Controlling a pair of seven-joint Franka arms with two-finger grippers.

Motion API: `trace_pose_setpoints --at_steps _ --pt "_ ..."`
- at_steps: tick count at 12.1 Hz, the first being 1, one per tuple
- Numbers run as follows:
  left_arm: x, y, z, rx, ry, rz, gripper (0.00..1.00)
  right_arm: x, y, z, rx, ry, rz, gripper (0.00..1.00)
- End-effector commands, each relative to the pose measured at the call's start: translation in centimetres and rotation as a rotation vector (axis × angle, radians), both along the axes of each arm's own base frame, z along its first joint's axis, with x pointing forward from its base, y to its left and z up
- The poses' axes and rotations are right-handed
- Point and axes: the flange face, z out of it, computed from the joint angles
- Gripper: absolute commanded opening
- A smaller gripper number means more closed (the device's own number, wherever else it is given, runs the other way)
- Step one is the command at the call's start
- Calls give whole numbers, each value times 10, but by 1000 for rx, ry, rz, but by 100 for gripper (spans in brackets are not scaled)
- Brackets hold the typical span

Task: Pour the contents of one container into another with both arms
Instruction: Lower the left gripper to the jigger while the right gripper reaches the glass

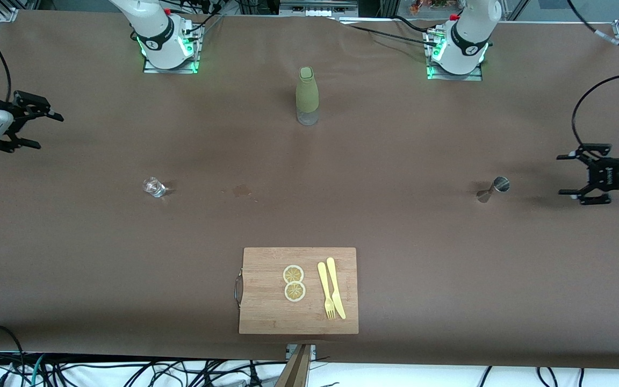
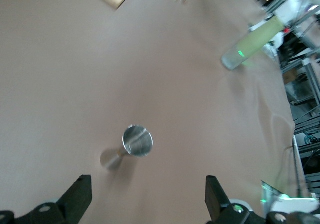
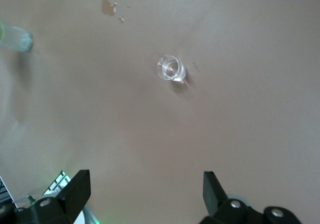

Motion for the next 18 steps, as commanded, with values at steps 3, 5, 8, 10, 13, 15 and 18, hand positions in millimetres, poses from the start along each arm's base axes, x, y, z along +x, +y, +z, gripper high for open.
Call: trace_pose_setpoints --at_steps 3,5,8,10,13,15,18 --pt "-19 18 -116 -241 -255 -53 100 12 -32 -108 311 -158 171 100" --pt "-26 12 -160 -324 -357 -46 100 13 -37 -152 431 -256 184 100" --pt "-38 -5 -203 -408 -455 -15 100 12 -36 -211 566 -441 163 100" --pt "-46 -17 -218 -441 -489 -7 100 0 -31 -248 618 -527 101 100" --pt "-39 -42 -217 -506 -524 -38 100 -19 -9 -282 603 -608 118 100" --pt "-38 -51 -213 -551 -538 -57 100 -32 12 -306 628 -647 123 100" --pt "-43 -52 -214 -584 -563 -73 100 -32 35 -318 635 -689 191 100"
